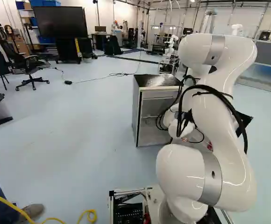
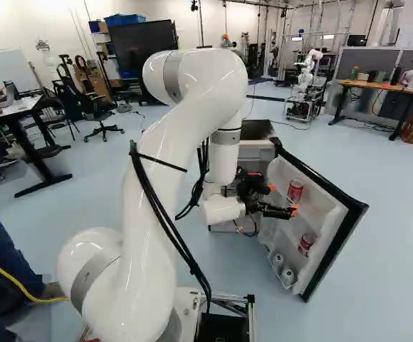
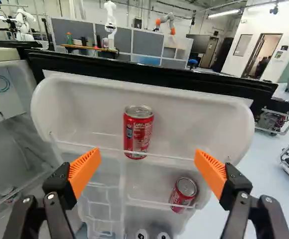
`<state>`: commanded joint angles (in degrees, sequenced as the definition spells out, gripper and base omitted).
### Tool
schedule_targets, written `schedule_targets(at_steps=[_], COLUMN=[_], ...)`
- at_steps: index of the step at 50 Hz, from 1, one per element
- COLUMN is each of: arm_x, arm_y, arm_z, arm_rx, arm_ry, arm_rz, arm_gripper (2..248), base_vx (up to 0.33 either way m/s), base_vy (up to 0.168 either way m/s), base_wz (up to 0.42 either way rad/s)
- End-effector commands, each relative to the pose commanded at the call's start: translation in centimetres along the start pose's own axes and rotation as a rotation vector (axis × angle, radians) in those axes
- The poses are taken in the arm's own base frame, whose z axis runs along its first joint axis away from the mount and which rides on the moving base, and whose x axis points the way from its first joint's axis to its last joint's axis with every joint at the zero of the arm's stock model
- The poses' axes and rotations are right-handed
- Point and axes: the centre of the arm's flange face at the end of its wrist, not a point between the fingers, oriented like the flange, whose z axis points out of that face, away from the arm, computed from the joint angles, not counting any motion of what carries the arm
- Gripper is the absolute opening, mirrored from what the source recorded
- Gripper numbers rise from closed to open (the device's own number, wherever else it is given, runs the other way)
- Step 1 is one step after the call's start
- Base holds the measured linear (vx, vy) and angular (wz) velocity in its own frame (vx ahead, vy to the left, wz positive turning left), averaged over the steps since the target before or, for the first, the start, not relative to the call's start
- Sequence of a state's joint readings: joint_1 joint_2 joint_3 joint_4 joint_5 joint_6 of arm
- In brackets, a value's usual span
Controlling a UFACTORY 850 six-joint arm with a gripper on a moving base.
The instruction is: Grab a drink from the fridge
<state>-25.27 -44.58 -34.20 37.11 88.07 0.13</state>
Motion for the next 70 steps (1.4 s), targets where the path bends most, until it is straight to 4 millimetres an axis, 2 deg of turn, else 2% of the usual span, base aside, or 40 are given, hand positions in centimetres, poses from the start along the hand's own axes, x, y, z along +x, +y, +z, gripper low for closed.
schedule_targets(at_steps=[25,50,70], arm_x=[0.0,0.0,0.0], arm_y=[0.0,-1.0,-2.2], arm_z=[0.0,-0.2,1.0], arm_rx=[-0.003,0.020,0.032], arm_ry=[0.000,0.004,0.019], arm_rz=[0.205,0.216,0.228], arm_gripper=[247,247,247], base_vx=[0.000,0.000,0.000], base_vy=[0.000,0.000,0.000], base_wz=[0.000,0.000,0.000])
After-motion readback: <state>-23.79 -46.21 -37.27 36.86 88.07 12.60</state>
